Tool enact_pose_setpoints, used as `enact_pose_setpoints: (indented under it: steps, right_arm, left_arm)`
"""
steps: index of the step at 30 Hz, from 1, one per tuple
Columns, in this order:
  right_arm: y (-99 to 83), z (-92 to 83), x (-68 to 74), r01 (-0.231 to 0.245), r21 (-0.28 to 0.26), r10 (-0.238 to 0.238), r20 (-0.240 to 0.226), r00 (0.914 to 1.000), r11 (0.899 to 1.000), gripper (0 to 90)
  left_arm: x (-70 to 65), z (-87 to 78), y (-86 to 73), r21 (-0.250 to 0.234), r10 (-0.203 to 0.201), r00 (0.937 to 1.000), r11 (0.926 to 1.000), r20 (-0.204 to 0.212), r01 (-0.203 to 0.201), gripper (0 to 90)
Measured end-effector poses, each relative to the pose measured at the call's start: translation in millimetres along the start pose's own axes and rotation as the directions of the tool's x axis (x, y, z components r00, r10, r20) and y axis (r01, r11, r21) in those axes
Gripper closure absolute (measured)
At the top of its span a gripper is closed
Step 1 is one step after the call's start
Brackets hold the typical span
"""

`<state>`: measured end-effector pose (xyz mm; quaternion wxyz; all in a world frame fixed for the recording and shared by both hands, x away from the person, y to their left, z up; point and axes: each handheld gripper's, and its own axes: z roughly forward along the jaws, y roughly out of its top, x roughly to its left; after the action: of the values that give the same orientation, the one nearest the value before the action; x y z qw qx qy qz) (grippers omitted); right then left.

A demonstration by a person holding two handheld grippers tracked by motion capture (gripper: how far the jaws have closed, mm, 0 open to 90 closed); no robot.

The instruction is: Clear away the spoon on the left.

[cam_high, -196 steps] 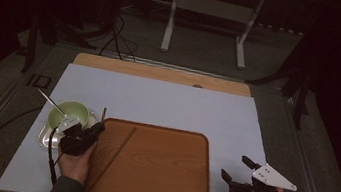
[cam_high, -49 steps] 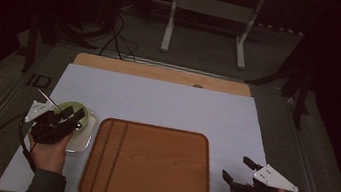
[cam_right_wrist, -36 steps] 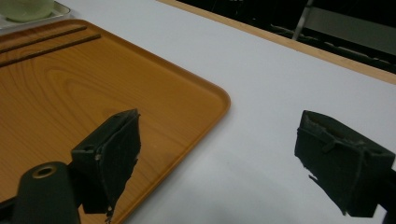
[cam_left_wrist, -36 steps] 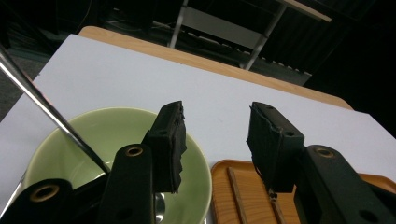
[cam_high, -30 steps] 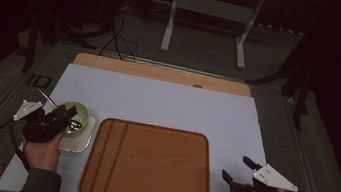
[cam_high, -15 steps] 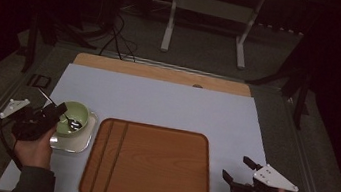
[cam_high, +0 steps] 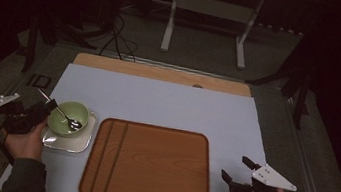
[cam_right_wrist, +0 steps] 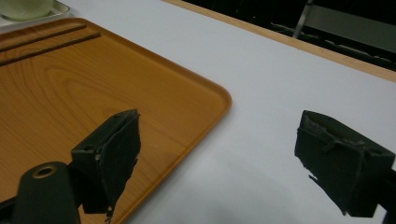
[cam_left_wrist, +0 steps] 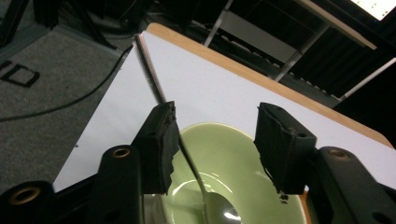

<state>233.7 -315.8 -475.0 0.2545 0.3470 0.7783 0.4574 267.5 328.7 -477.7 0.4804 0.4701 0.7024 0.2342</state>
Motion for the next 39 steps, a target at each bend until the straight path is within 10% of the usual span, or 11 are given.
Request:
enact_pose_setpoints:
  steps: [18,39]
  right_arm:
    - [0.0,-0.9,-0.7,0.000,-0.002,0.000,0.001,1.0000,1.000,14.1]
    - [0.0,-0.7,-0.5,0.002,-0.001,-0.002,-0.002,1.0000,1.000,14.1]
  left_arm:
    - [16.4,29.3,0.6,0.051,-0.022,0.9956,0.9983,-0.090,0.027,51.9]
    - [16.9,41.6,-0.8,0.076,0.007,0.9971,0.9971,-0.075,-0.001,73.6]
